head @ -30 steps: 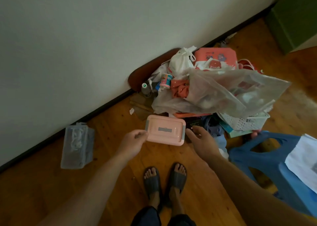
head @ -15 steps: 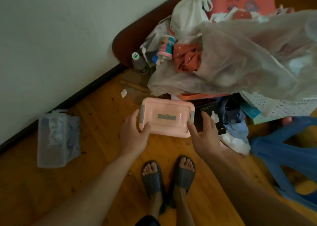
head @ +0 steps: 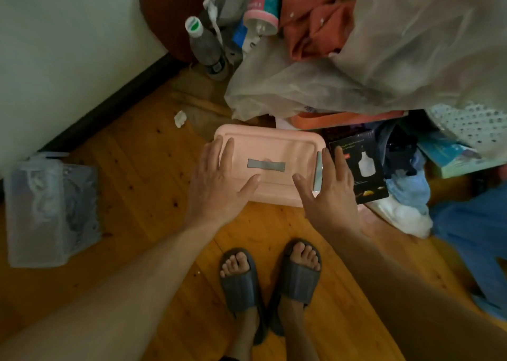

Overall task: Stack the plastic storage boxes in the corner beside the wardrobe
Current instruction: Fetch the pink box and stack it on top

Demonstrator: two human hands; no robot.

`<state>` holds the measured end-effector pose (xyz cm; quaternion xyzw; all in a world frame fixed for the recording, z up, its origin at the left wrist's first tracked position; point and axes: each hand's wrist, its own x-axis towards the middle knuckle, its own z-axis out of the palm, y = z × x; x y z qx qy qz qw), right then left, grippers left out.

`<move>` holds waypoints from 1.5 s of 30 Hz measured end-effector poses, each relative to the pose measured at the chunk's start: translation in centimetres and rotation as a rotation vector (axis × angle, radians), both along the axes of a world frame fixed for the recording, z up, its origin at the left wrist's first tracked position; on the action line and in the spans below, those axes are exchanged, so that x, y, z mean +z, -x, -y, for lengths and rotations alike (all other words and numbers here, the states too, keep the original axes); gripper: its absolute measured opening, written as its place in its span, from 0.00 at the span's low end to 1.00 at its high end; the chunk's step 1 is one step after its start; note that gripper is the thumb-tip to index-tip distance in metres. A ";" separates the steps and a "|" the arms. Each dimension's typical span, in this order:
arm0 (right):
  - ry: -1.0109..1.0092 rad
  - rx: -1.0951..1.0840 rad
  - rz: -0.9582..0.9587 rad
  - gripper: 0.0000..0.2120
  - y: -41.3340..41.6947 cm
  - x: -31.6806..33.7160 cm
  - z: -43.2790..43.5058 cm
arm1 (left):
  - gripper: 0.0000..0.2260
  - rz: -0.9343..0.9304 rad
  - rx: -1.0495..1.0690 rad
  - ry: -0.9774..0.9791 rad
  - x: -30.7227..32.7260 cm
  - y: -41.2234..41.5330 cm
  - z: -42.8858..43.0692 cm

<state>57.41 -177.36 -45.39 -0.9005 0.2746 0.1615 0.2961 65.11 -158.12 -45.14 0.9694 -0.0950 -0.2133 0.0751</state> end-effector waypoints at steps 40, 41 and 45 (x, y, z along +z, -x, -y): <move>-0.070 -0.133 0.023 0.43 -0.5 -12.1 -0.5 | 0.60 -0.315 0.555 0.333 -10.7 -3.0 -1.0; -0.070 -0.138 0.026 0.43 -0.5 -12.2 -0.4 | 0.60 -0.317 0.562 0.331 -10.7 -3.0 -1.0; -0.020 -0.122 0.044 0.44 -0.4 -12.0 -0.8 | 0.60 -0.318 0.576 0.323 -10.3 -2.5 -1.3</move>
